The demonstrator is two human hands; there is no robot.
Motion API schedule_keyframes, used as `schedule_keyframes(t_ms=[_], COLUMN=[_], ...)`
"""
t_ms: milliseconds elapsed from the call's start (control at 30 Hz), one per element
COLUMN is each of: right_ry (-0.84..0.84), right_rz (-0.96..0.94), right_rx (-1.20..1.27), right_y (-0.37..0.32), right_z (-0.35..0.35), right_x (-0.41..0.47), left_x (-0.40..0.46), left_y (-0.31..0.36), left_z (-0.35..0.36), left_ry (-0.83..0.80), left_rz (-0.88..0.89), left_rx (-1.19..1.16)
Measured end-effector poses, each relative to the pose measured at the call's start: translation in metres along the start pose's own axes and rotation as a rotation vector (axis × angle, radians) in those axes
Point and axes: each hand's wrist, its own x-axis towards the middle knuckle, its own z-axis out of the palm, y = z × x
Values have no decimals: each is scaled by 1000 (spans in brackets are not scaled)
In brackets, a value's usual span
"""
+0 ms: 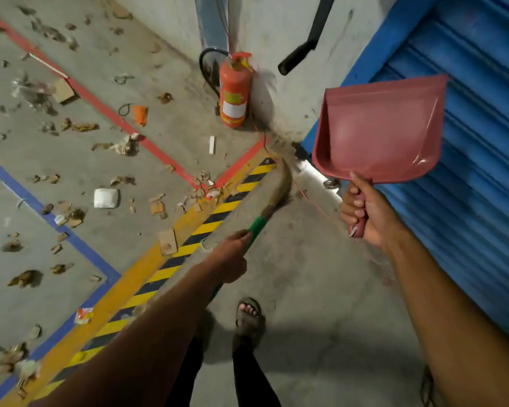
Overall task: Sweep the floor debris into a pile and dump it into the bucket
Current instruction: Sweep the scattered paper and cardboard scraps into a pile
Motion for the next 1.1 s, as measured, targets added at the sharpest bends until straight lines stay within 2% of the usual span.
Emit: schedule_keyframes(t_ms=[133,333,567,667,900,1100], right_ry=[4,11,20,-5,-49,-83], right_rz=[7,25,103,146,170,134], right_rx=[43,78,96,97,97,59], right_y=[46,145,276,312,320,283], right_z=[-31,-61,-75,-69,-29,3], right_x=[48,144,224,240,259,261], left_x=[69,191,277,293,271,216], left_y=[-15,-91,-196,-221,-263,-250], left_z=[54,128,162,156,133,149], left_ry=[-65,-135,45,160,380,455], left_rz=[28,71,-39,-105,-422,-435], left_rx=[25,184,203,114,-141,-134])
